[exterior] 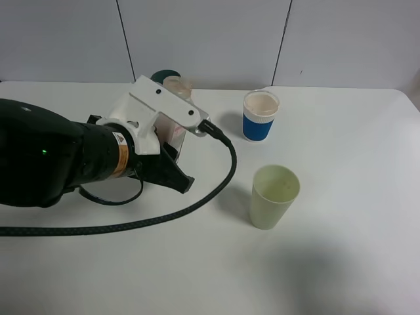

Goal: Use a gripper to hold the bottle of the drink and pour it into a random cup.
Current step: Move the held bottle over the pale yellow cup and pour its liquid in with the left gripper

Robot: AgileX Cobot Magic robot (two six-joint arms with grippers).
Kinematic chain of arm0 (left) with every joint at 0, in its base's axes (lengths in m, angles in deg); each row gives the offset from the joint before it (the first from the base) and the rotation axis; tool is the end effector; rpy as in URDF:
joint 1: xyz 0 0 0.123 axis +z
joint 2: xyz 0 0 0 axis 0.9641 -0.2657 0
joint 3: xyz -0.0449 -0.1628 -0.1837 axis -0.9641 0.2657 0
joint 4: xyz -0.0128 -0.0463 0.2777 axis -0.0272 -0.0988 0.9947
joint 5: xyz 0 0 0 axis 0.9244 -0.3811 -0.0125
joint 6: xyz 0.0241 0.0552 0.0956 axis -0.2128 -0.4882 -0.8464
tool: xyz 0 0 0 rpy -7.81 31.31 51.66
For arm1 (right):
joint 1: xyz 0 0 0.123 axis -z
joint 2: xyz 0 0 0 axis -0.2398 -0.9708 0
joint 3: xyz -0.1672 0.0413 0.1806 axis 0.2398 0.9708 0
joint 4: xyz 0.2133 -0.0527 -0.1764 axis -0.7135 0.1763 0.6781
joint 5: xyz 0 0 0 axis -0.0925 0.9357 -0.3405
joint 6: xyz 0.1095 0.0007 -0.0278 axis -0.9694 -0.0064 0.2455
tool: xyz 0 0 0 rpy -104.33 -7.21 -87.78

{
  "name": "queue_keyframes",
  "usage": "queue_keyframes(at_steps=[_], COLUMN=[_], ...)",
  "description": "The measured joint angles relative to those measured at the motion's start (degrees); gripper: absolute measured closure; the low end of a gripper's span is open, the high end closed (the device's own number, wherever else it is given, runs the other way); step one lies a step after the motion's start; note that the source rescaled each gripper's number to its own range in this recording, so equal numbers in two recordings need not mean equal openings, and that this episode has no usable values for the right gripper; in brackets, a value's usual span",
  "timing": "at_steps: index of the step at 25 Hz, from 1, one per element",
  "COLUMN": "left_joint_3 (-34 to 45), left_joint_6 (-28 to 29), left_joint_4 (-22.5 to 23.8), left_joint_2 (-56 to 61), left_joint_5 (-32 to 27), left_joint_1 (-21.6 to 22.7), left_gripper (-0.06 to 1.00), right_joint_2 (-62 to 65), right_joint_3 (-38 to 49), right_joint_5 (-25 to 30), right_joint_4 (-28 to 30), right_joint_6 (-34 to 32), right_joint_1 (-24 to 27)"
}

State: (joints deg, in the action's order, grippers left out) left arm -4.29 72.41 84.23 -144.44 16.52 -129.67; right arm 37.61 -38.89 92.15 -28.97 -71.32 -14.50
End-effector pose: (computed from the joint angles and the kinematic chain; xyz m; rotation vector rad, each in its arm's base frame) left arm 0.2131 -0.2345 0.1083 0.7515 2.2364 -0.1045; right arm 0.0765 0.0032 0.2815 -0.1116 2.0445 -0.0251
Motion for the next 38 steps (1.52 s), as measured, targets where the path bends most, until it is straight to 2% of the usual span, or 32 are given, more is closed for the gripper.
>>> queue_keyframes(at_steps=[7, 12, 22, 38], left_joint_3=[-1.43, -5.35, -8.78, -13.57], left_joint_6=[0.11, -0.51, -7.83, -14.31], left_joint_4=[0.55, 1.08, 1.92, 1.49], left_joint_2=[-3.68, -6.47, -11.06, -17.39], left_joint_5=[-9.44, -11.77, -18.98, -20.46], left_joint_1=[-4.97, -7.91, -12.40, -14.58], left_gripper=[0.92, 0.92, 0.92, 0.92], right_joint_2=[0.00, 0.00, 0.00, 0.00], right_joint_3=[0.00, 0.00, 0.00, 0.00], right_joint_5=[0.00, 0.00, 0.00, 0.00], right_joint_4=[0.00, 0.00, 0.00, 0.00], right_joint_6=[0.00, 0.00, 0.00, 0.00], right_joint_1=[0.00, 0.00, 0.00, 0.00])
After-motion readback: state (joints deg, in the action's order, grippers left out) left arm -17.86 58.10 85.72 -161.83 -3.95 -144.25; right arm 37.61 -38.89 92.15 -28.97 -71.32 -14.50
